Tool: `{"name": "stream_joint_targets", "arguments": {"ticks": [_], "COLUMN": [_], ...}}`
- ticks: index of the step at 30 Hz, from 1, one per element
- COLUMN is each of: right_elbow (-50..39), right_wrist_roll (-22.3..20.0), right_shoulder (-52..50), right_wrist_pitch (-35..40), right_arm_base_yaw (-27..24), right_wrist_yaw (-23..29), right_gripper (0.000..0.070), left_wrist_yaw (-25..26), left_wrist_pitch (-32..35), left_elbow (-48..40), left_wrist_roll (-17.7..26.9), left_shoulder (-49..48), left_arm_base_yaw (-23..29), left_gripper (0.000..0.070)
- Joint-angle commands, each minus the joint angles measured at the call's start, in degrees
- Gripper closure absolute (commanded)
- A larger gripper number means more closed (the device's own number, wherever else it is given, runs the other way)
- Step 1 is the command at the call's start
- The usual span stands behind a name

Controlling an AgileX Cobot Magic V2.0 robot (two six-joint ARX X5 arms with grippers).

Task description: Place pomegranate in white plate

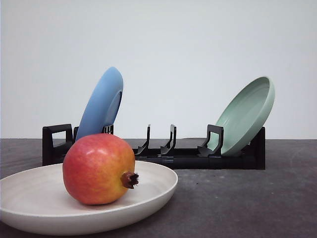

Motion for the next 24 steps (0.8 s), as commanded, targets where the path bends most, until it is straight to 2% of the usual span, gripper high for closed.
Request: {"name": "stream_joint_targets", "arguments": {"ticks": [1, 24], "right_elbow": [-0.24, -0.24], "right_wrist_roll": [0.17, 0.17], "right_shoulder": [-0.09, -0.09], "right_wrist_pitch": [0.39, 0.42], "right_arm_base_yaw": [-0.09, -0.09], "right_wrist_yaw": [0.04, 0.04], "right_gripper": [0.0656, 0.0656], "left_wrist_yaw": [-0.09, -0.09], "left_wrist_pitch": [-0.31, -0.31], "left_elbow": [-0.52, -0.52], "left_wrist_roll": [-0.39, -0.39], "left_shoulder": [-0.13, -0.13], "left_arm_base_yaw": [0.09, 0.09], "left_gripper": [0.0700, 0.0700]}}
